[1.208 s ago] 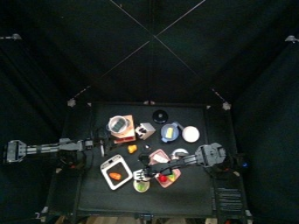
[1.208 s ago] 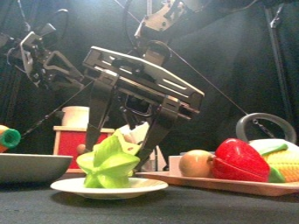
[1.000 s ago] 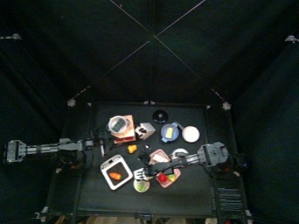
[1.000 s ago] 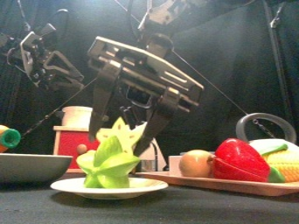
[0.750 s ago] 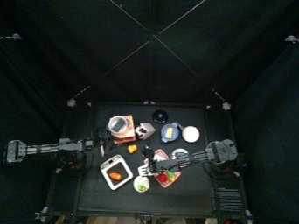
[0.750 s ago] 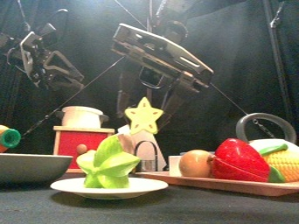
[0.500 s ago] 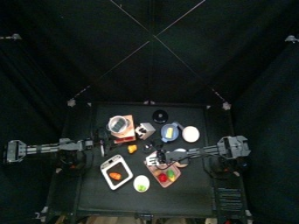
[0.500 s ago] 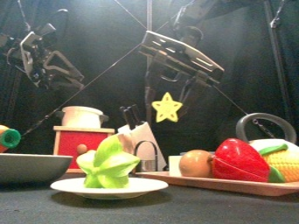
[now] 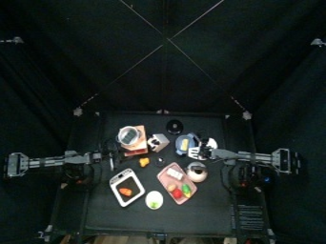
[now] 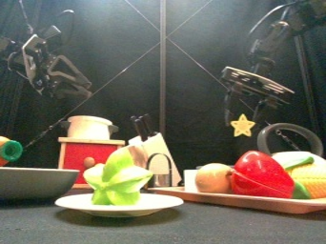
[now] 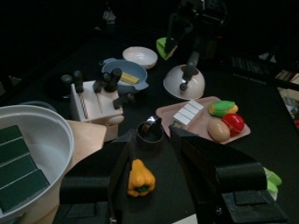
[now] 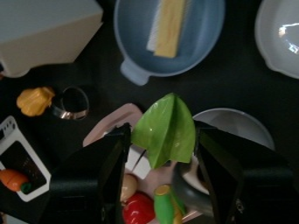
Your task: Place starfruit top in pan
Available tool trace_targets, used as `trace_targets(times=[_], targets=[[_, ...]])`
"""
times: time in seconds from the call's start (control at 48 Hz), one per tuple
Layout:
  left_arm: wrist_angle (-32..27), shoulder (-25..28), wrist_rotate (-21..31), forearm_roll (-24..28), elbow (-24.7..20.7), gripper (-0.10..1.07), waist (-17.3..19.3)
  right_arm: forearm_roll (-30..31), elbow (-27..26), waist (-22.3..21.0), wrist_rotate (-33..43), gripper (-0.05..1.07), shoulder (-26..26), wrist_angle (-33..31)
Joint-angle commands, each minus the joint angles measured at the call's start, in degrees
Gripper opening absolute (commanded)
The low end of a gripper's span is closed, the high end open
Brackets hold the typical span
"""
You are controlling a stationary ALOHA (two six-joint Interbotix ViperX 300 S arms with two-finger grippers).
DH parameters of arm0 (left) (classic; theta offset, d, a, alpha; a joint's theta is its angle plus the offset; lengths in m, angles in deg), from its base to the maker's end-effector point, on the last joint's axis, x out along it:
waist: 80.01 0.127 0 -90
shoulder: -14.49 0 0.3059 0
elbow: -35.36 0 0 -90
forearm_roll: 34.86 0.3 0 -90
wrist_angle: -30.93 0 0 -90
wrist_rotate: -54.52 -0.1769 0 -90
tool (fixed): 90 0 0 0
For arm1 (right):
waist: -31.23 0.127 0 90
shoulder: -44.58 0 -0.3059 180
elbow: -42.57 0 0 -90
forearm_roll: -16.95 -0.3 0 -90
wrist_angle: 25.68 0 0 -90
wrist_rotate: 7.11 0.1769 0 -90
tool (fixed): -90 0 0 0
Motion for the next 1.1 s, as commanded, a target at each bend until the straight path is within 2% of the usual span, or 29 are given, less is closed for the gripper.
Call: trace_targets(times=[0.0, 0.167, 0.229, 0.375, 0.646, 0.917, 1.083], targets=[[0.3, 0.1, -0.1, 0.0, -0.6, 0.78, 0.2, 0.8, 4.0, -4.0, 0.1, 0.75, 4.4, 2.6], [0.3, 0.1, -0.1, 0.0, -0.6, 0.78, 0.1, 4.3, 10.1, -12.0, 0.2, 0.75, 5.8, 9.2], [0.3, 0.1, -0.1, 0.0, -0.6, 0.78, 0.2, 6.5, 11.8, -15.3, 0.3, 0.75, 4.9, 12.3], [0.3, 0.1, -0.1, -0.1, -0.5, 0.78, 0.3, 9.8, 13.8, -19.8, 0.6, 0.75, 1.4, 17.0], [0.3, 0.1, -0.1, -0.1, -0.2, 0.78, 0.3, 12.4, 13.8, -21.0, 0.4, 0.77, -4.2, 18.7], [0.3, 0.1, -0.1, -0.1, -0.2, 0.78, 0.4, 12.5, 14.1, -20.7, 0.7, 0.81, -4.7, 18.8], [0.3, 0.1, -0.1, -0.1, 0.0, 0.78, 0.4, 12.3, 13.9, -20.4, 0.8, 0.89, -4.7, 18.8]])
